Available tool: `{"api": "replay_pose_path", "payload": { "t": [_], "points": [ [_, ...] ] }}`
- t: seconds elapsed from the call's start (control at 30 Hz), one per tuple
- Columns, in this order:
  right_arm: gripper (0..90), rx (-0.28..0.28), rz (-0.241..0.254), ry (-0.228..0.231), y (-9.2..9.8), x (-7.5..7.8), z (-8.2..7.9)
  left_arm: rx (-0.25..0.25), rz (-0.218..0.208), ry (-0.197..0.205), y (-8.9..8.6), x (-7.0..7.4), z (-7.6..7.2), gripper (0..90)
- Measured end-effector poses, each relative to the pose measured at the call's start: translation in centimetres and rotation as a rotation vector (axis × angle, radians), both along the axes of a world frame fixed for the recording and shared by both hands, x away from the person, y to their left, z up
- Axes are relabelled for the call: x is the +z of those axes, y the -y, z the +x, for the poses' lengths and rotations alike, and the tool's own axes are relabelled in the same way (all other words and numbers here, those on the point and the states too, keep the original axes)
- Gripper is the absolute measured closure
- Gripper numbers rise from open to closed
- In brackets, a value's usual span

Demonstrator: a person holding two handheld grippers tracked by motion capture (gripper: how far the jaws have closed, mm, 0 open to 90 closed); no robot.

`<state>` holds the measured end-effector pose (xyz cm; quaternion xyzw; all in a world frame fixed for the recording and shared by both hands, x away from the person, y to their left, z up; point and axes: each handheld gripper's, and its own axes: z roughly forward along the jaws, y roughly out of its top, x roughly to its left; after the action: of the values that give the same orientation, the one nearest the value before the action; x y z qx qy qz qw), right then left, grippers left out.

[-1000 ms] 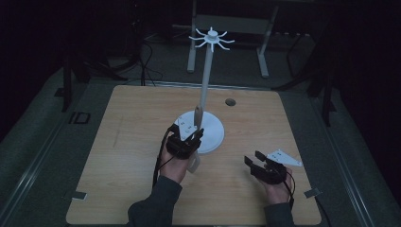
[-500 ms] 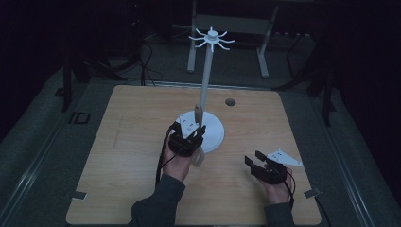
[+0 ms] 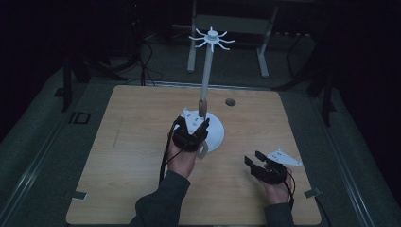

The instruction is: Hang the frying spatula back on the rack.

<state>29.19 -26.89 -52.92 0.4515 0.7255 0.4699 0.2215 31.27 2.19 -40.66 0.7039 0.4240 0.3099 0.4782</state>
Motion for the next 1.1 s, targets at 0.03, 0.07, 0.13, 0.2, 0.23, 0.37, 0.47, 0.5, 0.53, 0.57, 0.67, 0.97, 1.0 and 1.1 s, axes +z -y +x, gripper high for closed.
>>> {"api": "replay_pose_path", "payload": {
  "t": [0.03, 0.07, 0.13, 0.2, 0.23, 0.37, 0.47, 0.5, 0.53, 0.57, 0.67, 0.97, 1.0, 1.1],
  "points": [
    [44.7, 0.000, -0.001, -0.001, 0.0, 0.0, 0.0, 0.000, -0.003, 0.001, 0.0, 0.1, 0.0, 75.1],
    [44.7, 0.000, -0.002, 0.000, 0.0, 0.0, 0.0, 0.003, -0.006, 0.004, 0.1, 0.3, 0.0, 75.1],
    [44.7, -0.001, -0.001, 0.001, 0.0, 0.0, 0.0, 0.011, -0.015, 0.010, 0.2, 0.5, 0.1, 75.1],
    [44.7, -0.002, 0.001, 0.001, 0.1, 0.0, 0.0, 0.025, -0.023, 0.017, 0.3, 0.8, 0.1, 75.1],
    [44.7, -0.002, 0.001, 0.000, 0.1, 0.0, 0.0, 0.029, -0.021, 0.018, 0.4, 0.9, 0.2, 75.1],
    [44.6, 0.000, 0.001, 0.000, 0.0, 0.0, 0.0, 0.049, -0.020, 0.030, 0.6, 1.3, 0.3, 75.0],
    [44.7, 0.002, -0.001, -0.001, -0.1, -0.1, 0.0, 0.068, -0.014, 0.040, 0.8, 2.0, 0.5, 75.0],
    [44.6, 0.003, -0.003, -0.002, -0.1, -0.1, 0.0, 0.073, -0.012, 0.041, 0.9, 2.1, 0.6, 75.1],
    [44.6, 0.005, -0.003, -0.004, -0.2, -0.1, 0.0, 0.078, -0.012, 0.043, 0.9, 2.3, 0.6, 75.0],
    [44.6, 0.005, -0.003, -0.004, -0.2, -0.1, 0.0, 0.078, -0.012, 0.043, 0.9, 2.3, 0.6, 75.0],
    [44.6, 0.006, -0.003, -0.002, -0.2, -0.1, 0.0, 0.100, -0.003, 0.051, 1.2, 2.7, 0.9, 75.0],
    [44.6, 0.007, -0.003, -0.006, -0.3, -0.2, 0.0, 0.142, -0.001, 0.066, 1.8, 3.8, 1.6, 75.0],
    [44.6, 0.007, -0.004, -0.006, -0.3, -0.2, 0.0, 0.150, 0.003, 0.066, 1.9, 4.0, 1.7, 75.0],
    [44.6, 0.007, -0.002, -0.005, -0.2, -0.2, 0.0, 0.167, 0.006, 0.072, 2.0, 4.3, 1.9, 74.9]
  ]
}}
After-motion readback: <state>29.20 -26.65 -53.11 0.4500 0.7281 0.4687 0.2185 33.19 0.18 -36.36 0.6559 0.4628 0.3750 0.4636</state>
